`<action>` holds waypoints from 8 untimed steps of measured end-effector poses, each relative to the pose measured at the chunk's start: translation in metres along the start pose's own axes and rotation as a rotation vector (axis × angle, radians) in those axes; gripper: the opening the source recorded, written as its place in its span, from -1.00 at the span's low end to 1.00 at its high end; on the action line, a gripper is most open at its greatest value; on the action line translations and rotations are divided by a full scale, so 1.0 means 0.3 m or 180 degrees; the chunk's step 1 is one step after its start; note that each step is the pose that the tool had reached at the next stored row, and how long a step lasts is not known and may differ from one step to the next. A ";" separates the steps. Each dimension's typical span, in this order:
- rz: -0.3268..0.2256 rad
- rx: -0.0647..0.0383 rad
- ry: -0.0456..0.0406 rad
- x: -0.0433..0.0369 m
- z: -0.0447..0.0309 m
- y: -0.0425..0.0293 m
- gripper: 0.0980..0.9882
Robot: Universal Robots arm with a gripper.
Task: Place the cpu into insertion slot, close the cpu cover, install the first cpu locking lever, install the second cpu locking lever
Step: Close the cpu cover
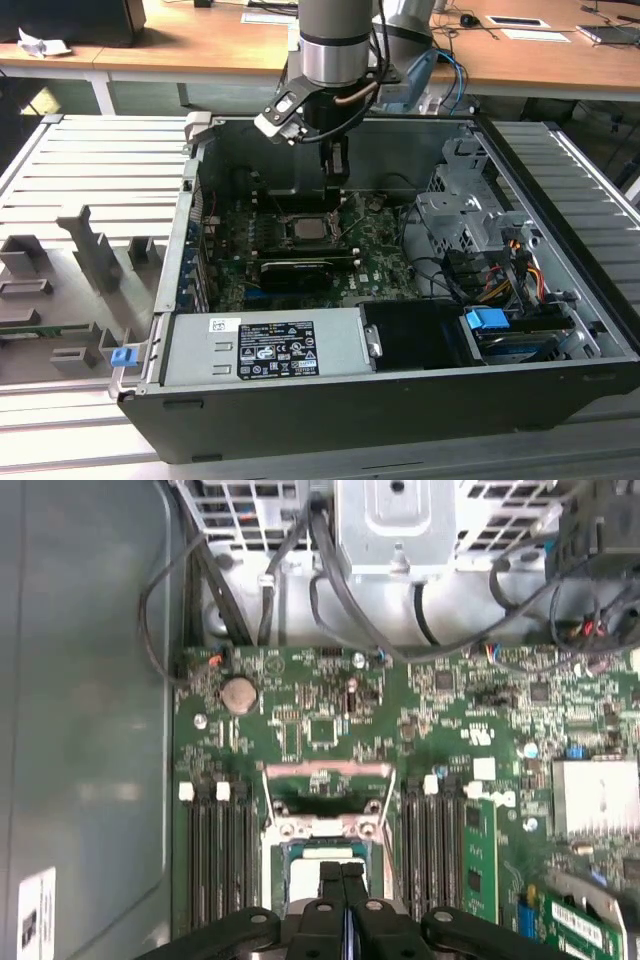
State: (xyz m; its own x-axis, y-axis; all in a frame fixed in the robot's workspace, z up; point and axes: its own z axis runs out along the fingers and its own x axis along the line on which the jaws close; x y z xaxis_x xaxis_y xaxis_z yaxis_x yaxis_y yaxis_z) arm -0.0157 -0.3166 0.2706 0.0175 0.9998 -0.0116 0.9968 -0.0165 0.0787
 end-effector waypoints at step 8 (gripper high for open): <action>0.0000 0.0016 -0.0001 0.002 0.007 0.088 -0.98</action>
State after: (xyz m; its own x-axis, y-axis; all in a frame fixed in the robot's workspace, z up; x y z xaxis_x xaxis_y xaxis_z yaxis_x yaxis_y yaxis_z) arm 0.0109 -0.3163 0.2707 0.0176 0.9998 -0.0118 0.9971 -0.0167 0.0737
